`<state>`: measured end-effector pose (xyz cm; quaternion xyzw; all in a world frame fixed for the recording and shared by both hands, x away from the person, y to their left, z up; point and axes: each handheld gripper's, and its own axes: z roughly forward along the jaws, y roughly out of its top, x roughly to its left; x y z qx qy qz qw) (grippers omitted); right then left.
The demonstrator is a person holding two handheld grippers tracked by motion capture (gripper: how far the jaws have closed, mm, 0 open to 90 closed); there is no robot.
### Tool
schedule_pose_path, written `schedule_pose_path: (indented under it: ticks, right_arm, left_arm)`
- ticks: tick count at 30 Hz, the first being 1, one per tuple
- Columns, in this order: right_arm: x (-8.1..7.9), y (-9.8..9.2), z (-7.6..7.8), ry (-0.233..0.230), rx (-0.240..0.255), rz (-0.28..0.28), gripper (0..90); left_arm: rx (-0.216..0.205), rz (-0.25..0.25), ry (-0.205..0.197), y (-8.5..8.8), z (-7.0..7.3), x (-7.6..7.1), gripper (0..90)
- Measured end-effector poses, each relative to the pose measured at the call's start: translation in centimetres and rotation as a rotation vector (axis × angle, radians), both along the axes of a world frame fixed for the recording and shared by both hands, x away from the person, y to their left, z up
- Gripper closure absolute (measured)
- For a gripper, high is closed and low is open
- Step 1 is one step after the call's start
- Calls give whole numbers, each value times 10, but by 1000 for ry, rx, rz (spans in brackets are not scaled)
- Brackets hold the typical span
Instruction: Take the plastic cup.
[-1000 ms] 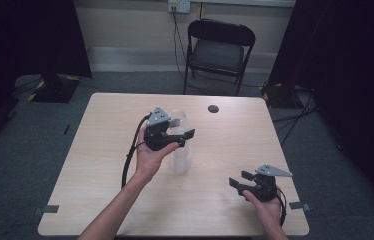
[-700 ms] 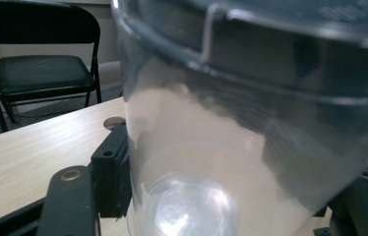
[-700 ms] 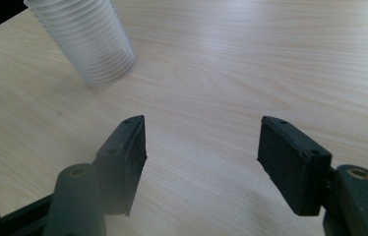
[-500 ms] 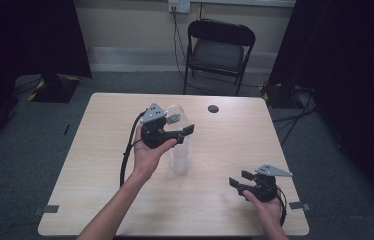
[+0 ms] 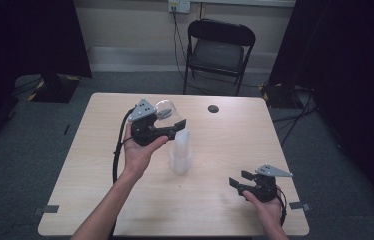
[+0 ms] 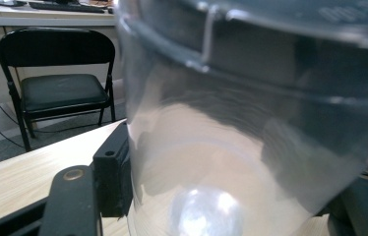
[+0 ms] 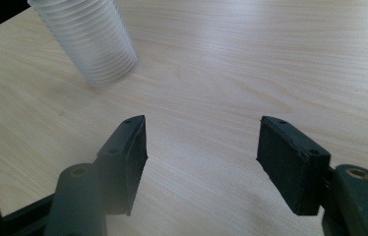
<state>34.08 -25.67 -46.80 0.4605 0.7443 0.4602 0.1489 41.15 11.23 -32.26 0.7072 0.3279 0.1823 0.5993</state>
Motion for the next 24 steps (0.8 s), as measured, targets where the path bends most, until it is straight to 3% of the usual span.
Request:
schedule_pose_path:
  ticks: [2,7,10,16,24]
  right_arm:
    - [0,0,0,0,-1,0,356]
    - [0,2,0,-2,-3,13,385]
    - [-2,5,1,-16,-26,13,397]
    - [-2,7,1,-21,-27,4,404]
    - [-4,14,1,-40,-12,-16,392]
  left_arm:
    - [5,4,0,4,0,-2,336]
    - [-37,-7,-13,10,0,-9,338]
    - [-25,-26,-18,13,1,-15,339]
    - [-6,-43,-10,19,0,-23,339]
    - [13,-37,48,25,-11,-29,338]
